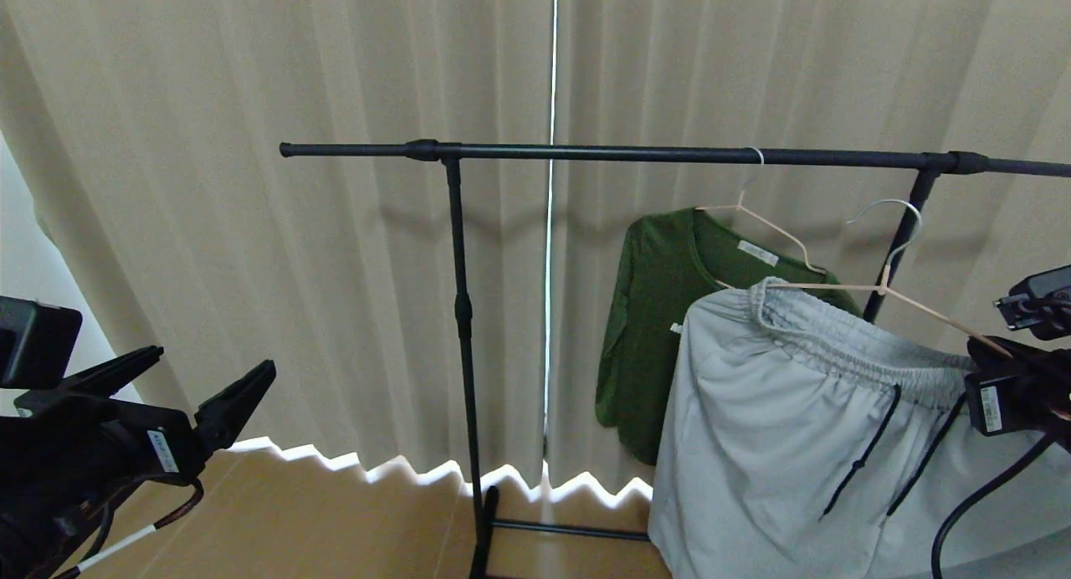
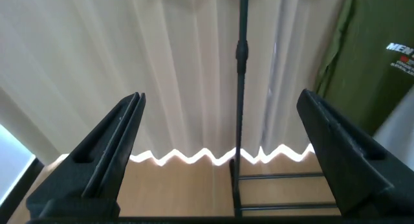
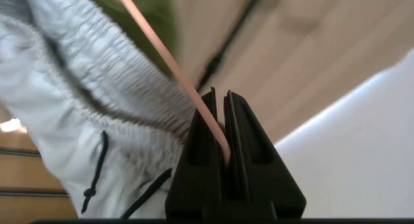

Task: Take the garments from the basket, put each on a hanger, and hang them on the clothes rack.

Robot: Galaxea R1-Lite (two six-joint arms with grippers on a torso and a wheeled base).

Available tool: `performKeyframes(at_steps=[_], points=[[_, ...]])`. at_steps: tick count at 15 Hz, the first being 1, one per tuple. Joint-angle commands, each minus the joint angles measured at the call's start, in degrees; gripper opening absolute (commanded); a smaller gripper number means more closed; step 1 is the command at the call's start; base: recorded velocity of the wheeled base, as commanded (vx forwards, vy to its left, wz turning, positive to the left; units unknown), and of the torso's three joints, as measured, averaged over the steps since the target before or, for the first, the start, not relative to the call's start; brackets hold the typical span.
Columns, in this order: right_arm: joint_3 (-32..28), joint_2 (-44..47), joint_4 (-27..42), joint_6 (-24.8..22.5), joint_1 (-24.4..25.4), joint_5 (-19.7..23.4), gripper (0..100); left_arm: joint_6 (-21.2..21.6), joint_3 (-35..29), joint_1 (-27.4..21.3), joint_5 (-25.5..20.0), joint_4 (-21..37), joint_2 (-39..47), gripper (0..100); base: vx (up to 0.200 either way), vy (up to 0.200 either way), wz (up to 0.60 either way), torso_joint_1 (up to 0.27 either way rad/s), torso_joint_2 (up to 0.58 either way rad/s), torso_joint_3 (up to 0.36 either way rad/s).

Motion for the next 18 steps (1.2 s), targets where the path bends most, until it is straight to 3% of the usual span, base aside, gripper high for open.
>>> performKeyframes(at_steps=[1, 9, 18], points=[[-0.1, 0.1, -0.2, 0.0, 0.5, 0.1, 0, 0.0, 0.1, 0.0, 0.0, 0.0, 0.0, 100, 0.0, 0.0, 0.0, 0.0, 0.0, 0.0], [-3.2, 3.4, -0.4, 1.2, 6.7, 0.5, 0, 0.0, 0.0, -0.1, 0.0, 0.0, 0.0, 100, 0.0, 0.0, 0.0, 0.0, 0.0, 0.0], [-10.3, 7.5, -0.2, 1.8, 9.6, 0.1, 0, 0.1, 0.0, -1.1, -0.1, 0.0, -0.3, 100, 0.2, 0.0, 0.0, 0.003, 0.0, 0.005]])
